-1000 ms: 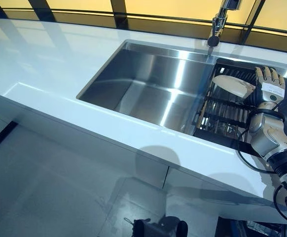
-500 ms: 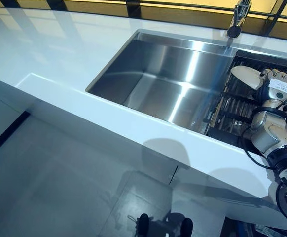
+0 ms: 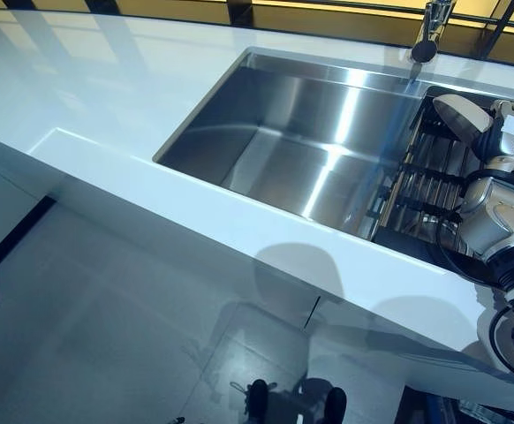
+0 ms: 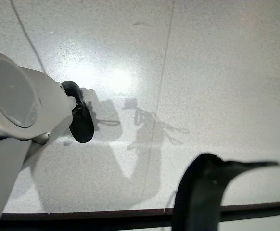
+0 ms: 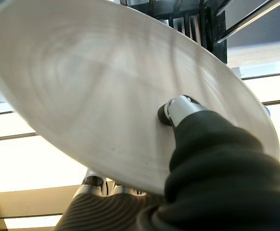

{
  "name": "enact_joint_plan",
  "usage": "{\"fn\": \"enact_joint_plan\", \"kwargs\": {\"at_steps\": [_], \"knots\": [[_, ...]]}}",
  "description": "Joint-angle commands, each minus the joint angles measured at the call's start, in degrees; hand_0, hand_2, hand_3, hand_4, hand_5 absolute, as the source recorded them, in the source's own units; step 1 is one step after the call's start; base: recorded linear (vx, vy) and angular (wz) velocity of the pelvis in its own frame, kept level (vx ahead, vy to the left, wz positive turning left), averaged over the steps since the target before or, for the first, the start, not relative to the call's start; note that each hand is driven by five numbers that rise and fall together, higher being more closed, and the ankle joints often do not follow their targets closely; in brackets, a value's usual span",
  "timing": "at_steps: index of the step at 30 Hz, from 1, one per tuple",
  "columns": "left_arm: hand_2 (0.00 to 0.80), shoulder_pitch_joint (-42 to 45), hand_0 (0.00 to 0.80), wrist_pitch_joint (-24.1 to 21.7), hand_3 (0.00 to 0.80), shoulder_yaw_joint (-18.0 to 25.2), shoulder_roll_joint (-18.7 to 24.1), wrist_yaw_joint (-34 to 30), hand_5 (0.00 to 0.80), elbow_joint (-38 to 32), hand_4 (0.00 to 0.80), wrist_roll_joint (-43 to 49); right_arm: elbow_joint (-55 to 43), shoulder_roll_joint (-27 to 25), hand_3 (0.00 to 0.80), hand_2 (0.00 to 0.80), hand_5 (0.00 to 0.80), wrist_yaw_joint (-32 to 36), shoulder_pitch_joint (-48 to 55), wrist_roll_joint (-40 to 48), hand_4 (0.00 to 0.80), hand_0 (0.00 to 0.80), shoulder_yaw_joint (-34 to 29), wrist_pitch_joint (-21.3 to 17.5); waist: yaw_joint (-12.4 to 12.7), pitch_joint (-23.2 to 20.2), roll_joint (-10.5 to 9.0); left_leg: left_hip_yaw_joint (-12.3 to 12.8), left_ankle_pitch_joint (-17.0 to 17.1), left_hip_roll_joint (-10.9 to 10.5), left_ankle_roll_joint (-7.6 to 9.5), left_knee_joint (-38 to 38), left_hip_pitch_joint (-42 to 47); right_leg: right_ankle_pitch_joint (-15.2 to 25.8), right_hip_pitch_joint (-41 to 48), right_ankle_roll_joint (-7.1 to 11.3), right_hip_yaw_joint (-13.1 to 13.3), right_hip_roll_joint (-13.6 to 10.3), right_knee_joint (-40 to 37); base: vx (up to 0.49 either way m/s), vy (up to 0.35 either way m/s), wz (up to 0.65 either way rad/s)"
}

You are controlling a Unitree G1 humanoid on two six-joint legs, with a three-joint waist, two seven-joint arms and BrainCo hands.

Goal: Take plates into dishwasher

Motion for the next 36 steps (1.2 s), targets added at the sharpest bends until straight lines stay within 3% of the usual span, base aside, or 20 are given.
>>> {"fn": "enact_joint_plan", "kwargs": {"at_steps": [1,16,18,25,30,36], "knots": [[0.000,2.1,0.000,-0.7,0.000,-3.1,1.8,-0.2,0.000,-0.3,0.000,-1.3,1.2,-3.8,0.800,0.800,0.800,1.0,-4.8,0.7,0.800,0.800,4.2,-1.1,0.6,-0.2,-1.23,2.3,-4.3,-0.8,0.71,-0.2,0.1,-3.6,-1.3,6.00,0.0,-3.8,3.9,0.000,0.000,0.00],[0.000,3.8,0.000,0.3,0.000,-0.5,1.8,1.3,0.000,1.4,0.000,1.0,-5.6,-8.7,0.800,0.800,0.800,0.3,-2.6,1.1,0.800,0.800,-0.4,-2.1,-0.3,-3.3,-4.26,3.0,-5.7,0.1,0.64,-0.2,3.9,-3.7,2.7,6.34,0.3,-3.1,2.5,0.012,-0.006,0.00],[0.000,4.3,0.000,0.9,0.000,0.1,1.7,1.6,0.000,1.7,0.000,2.5,-8.3,-10.5,0.800,0.800,0.800,2.1,-1.1,0.9,0.800,0.800,-2.3,-2.0,-0.7,-5.1,-5.55,3.5,-6.4,0.4,0.68,-0.1,5.5,-3.8,4.4,6.54,0.7,-2.9,2.0,0.083,-0.026,-0.02],[0.000,4.6,0.000,1.5,0.000,1.1,1.4,1.4,0.000,3.3,0.000,5.0,-11.3,-11.9,0.800,0.800,0.800,6.4,1.8,4.1,0.800,0.800,-5.2,-2.8,-1.4,-8.4,-7.42,4.2,-7.2,1.0,0.46,0.0,8.3,-4.1,7.7,6.61,1.4,-2.5,1.0,0.066,-0.014,-0.12],[0.000,4.4,0.000,1.6,0.000,2.2,1.0,1.0,0.000,6.6,0.000,7.1,-12.8,-10.0,0.800,0.800,0.800,12.4,7.5,19.4,0.800,0.800,-11.9,-2.0,-2.8,-12.0,-9.29,5.3,-8.1,1.6,0.16,-0.1,11.7,-4.8,10.9,6.32,2.2,-2.0,0.5,0.105,-0.017,-0.10],[0.000,3.7,0.000,1.3,0.000,3.0,1.2,0.9,0.000,9.6,0.000,8.6,-11.1,-9.6,0.800,0.800,0.800,17.3,9.0,25.1,0.800,0.800,-14.3,0.0,-3.9,-14.2,-10.55,6.5,-8.8,2.1,-0.07,-0.1,13.6,-5.3,12.6,6.03,3.2,-1.4,0.2,0.056,-0.024,-0.13]]}}
